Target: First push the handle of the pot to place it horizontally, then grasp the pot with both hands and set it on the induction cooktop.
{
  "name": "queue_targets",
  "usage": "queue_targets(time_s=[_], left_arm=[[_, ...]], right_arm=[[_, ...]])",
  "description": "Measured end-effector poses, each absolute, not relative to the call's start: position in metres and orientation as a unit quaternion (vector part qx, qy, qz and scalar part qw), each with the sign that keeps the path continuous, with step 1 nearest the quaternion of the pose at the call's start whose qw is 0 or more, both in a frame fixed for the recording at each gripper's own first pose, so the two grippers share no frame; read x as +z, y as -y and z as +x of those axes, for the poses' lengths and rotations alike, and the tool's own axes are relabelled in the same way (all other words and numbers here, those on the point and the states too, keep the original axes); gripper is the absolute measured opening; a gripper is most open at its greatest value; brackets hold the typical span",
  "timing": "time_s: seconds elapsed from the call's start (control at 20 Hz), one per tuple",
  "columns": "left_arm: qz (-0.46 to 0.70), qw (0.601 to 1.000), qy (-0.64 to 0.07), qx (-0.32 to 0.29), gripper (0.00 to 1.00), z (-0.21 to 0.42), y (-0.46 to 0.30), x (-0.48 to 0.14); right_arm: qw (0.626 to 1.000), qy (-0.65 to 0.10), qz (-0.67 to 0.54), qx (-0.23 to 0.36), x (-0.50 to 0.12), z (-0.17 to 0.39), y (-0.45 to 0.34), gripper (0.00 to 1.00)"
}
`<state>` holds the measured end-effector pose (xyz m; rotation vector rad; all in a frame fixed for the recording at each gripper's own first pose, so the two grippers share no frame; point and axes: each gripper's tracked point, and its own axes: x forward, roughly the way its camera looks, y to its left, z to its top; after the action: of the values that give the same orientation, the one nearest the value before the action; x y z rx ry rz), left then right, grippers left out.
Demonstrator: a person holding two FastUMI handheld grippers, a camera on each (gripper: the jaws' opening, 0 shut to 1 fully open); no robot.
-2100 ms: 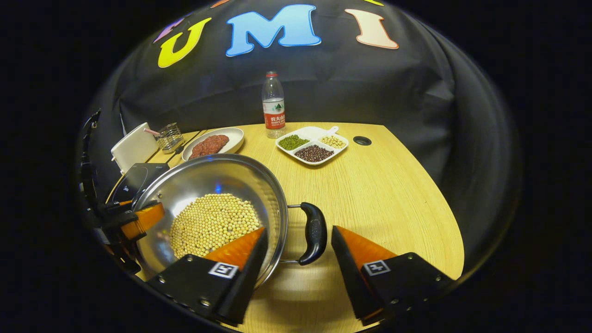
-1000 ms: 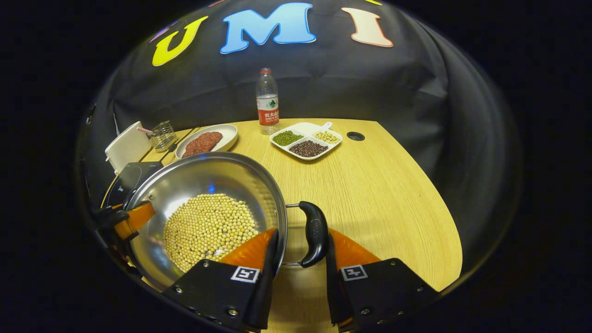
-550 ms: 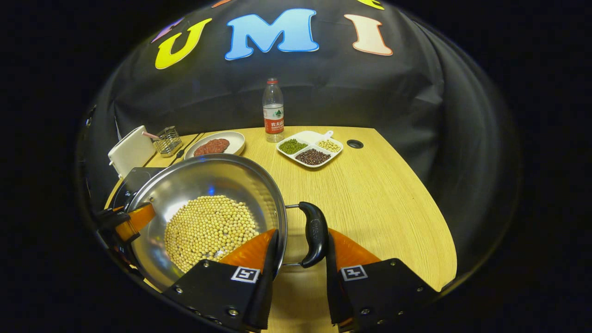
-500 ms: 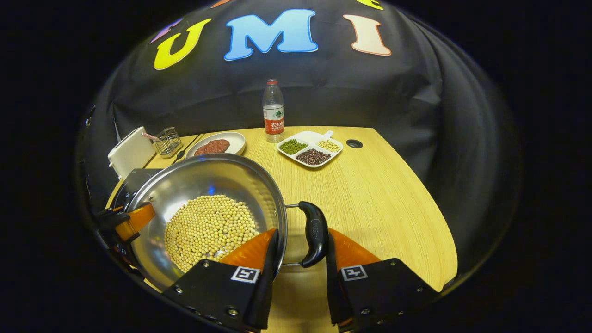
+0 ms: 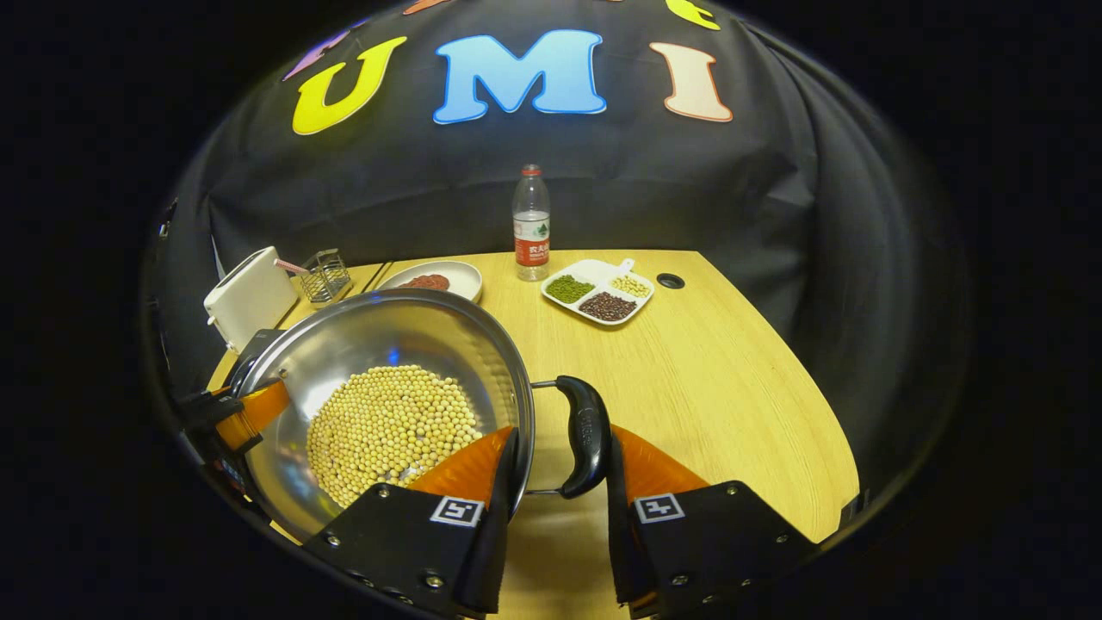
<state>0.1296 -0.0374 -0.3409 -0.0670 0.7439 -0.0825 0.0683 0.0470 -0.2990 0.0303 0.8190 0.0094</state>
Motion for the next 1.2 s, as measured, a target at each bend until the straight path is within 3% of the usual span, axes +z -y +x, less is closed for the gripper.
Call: queue_targets(time_s=[0.15, 0.2, 0.95, 1.0, 1.2], left_arm=[[-0.032, 0.931, -0.362, -0.036, 0.73, 0.132, 0.011, -0.341], [-0.033, 0.931, -0.362, -0.034, 0.65, 0.133, 0.003, -0.341], [-0.037, 0.932, -0.361, -0.018, 0.65, 0.14, -0.122, -0.345], [-0.038, 0.931, -0.362, -0.018, 0.7, 0.141, -0.128, -0.346], [-0.041, 0.933, -0.358, -0.021, 0.67, 0.148, -0.157, -0.351]], right_arm=[[0.918, -0.397, 0.017, 0.008, -0.296, 0.067, -0.072, 0.49], [0.917, -0.398, 0.017, 0.01, -0.296, 0.067, -0.079, 0.49], [0.921, -0.389, 0.017, 0.016, -0.285, 0.057, -0.194, 0.49], [0.921, -0.389, 0.016, 0.015, -0.284, 0.057, -0.2, 0.49], [0.924, -0.382, 0.014, 0.011, -0.28, 0.058, -0.226, 0.49]])
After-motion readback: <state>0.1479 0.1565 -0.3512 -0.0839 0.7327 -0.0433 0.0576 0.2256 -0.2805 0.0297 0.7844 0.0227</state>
